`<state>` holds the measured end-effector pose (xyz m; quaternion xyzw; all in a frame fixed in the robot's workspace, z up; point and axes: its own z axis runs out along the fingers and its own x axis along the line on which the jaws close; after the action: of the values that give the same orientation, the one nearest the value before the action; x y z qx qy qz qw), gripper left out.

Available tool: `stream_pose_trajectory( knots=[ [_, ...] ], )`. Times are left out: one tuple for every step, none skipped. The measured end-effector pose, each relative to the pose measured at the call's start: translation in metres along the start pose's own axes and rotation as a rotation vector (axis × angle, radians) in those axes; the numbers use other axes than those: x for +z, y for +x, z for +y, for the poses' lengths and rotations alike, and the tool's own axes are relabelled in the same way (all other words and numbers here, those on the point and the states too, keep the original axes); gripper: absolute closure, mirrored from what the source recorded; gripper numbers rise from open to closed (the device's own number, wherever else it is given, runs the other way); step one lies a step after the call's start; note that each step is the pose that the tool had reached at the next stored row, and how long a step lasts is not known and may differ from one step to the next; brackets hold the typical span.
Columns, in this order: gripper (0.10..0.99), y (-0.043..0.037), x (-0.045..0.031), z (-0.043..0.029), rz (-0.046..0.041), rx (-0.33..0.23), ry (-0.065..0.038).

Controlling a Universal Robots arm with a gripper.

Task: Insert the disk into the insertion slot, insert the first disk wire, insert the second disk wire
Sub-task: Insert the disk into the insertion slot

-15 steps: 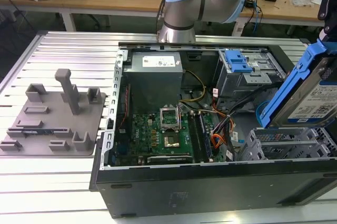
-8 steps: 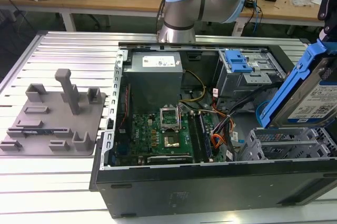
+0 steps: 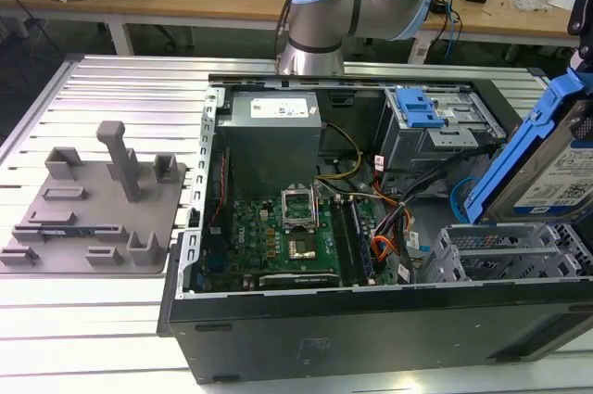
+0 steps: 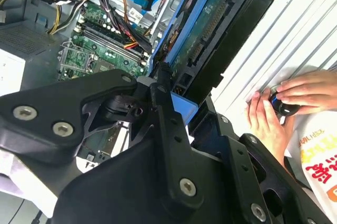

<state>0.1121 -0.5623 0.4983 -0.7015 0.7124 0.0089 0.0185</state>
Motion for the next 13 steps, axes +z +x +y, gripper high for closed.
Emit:
stream_pose_trajectory(
  knots=[
    [0.722,-0.001,0.0003,0.0,-0.0001,0.0,0.0],
    [0.722,-0.002,0.0005,-0.0001,-0.0001,0.0,0.0],
    [0.722,-0.0031,0.0009,-0.0001,-0.0001,0.0,0.0],
    [0.722,-0.0038,0.0011,-0.0001,-0.0001,0.0,0.0],
    [0.722,-0.0051,0.0015,-0.0002,-0.0002,0.0,0.0],
    [0.722,-0.006,0.0018,-0.0003,-0.0002,0.0,0.0],
    [0.722,-0.0068,0.002,-0.0008,0.0001,-0.001,0.0],
    [0.722,-0.0074,0.0023,-0.0013,-0.0001,-0.001,0.0],
    [0.722,-0.0082,0.0027,-0.002,-0.0001,0.0,0.0],
    [0.722,-0.0085,0.003,-0.0024,-0.0001,-0.001,0.0],
    [0.722,-0.0086,0.0037,-0.0027,-0.0003,-0.001,0.0],
    [0.722,-0.0087,0.0041,-0.003,-0.0003,-0.001,0.0],
    [0.722,-0.0087,0.0045,-0.003,0.0,-0.001,0.0]
  ],
)
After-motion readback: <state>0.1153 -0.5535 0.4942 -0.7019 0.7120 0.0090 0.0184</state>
